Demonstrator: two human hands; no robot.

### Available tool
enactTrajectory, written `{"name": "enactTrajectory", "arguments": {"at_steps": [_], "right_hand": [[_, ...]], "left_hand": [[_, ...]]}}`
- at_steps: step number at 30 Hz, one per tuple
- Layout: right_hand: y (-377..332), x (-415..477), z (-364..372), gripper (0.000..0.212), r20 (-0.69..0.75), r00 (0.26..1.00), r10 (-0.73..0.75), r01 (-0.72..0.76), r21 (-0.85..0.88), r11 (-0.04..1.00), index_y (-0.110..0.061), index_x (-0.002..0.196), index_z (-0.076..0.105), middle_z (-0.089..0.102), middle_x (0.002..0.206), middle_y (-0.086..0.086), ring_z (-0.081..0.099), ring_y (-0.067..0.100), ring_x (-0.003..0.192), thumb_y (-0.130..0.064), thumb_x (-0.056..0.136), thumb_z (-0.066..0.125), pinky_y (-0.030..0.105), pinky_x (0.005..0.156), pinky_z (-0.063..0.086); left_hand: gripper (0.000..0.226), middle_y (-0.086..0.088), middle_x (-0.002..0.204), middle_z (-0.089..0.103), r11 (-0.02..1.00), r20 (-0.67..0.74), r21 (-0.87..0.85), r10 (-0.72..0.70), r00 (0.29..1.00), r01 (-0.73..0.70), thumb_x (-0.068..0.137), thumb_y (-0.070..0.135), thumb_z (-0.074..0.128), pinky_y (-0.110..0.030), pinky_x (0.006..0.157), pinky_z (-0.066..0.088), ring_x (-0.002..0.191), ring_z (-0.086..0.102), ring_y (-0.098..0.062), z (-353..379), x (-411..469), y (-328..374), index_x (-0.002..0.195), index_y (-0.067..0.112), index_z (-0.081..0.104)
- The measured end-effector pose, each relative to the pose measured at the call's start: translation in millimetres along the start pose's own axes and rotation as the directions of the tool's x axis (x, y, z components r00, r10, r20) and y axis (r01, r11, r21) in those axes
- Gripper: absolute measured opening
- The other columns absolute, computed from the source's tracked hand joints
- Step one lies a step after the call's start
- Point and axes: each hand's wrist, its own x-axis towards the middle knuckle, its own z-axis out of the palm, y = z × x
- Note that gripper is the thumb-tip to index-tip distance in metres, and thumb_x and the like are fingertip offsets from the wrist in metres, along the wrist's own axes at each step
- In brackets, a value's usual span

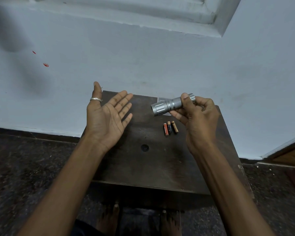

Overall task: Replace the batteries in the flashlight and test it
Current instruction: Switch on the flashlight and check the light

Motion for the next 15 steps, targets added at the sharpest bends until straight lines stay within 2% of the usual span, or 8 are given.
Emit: {"name": "enactTrajectory", "arguments": {"at_steps": [5, 8, 10, 12, 15], "right_hand": [[0.8, -0.6, 1.1, 0.04, 0.019, 1.0, 0.017, -0.018, 0.028, 0.999, -0.003, 0.121, 0.047, 0.064, 0.087, 0.015, 0.071, 0.023, 0.074, -0.011, 0.091, 0.072, 0.036, 0.07, 0.062], [3.8, -0.5, 0.7, 0.037, 0.015, 1.0, -0.007, 0.007, 0.013, 1.0, -0.006, 0.122, 0.05, 0.065, 0.087, 0.012, 0.072, 0.027, 0.083, -0.012, 0.093, 0.07, 0.04, 0.077, 0.062], [4.6, -0.8, 0.7, 0.034, -0.006, 1.0, -0.031, 0.031, 0.004, 1.0, -0.006, 0.119, 0.052, 0.065, 0.102, 0.02, 0.073, 0.033, 0.095, -0.012, 0.091, 0.072, 0.043, 0.082, 0.062], [5.4, -0.6, 1.2, 0.032, -0.024, 0.998, -0.061, 0.061, -0.009, 0.998, -0.009, 0.111, 0.052, 0.06, 0.113, 0.024, 0.073, 0.028, 0.097, -0.011, 0.088, 0.075, 0.041, 0.083, 0.062], [8.9, 0.6, 0.5, 0.036, -0.05, 0.992, -0.119, 0.116, -0.063, 0.991, -0.012, 0.102, 0.051, 0.059, 0.11, 0.019, 0.072, 0.023, 0.093, -0.01, 0.082, 0.081, 0.044, 0.083, 0.062]], "left_hand": [[0.085, -0.001, 0.137, 0.062, 1.0, -0.039, -0.018, 0.004, 0.999, -0.004, 0.084, 0.079, 0.036, -0.044, 0.121, 0.02, 0.14, 0.041, -0.018, 2.2, 0.0, 1.9, 0.137, 0.015, 0.055], [0.084, -0.002, 0.139, 0.061, 1.0, -0.055, -0.009, 0.02, 0.998, -0.02, 0.086, 0.078, 0.037, -0.043, 0.121, 0.021, 0.141, 0.04, -0.018, 2.5, -0.9, 1.7, 0.138, 0.015, 0.054], [0.083, -0.002, 0.14, 0.059, 0.999, -0.07, -0.001, 0.035, 0.997, -0.035, 0.086, 0.078, 0.036, -0.043, 0.121, 0.022, 0.142, 0.039, -0.018, 1.9, -1.2, 1.4, 0.138, 0.015, 0.054], [0.083, -0.001, 0.139, 0.06, 0.999, -0.097, 0.016, 0.048, 0.994, -0.047, 0.087, 0.078, 0.035, -0.042, 0.12, 0.024, 0.141, 0.04, -0.017, 1.1, -1.3, 1.5, 0.138, 0.015, 0.054], [0.084, 0.0, 0.139, 0.06, 0.998, -0.131, 0.028, 0.061, 0.989, -0.058, 0.087, 0.078, 0.034, -0.04, 0.12, 0.025, 0.14, 0.041, -0.017, 0.4, -1.0, 1.6, 0.14, 0.016, 0.053]]}}
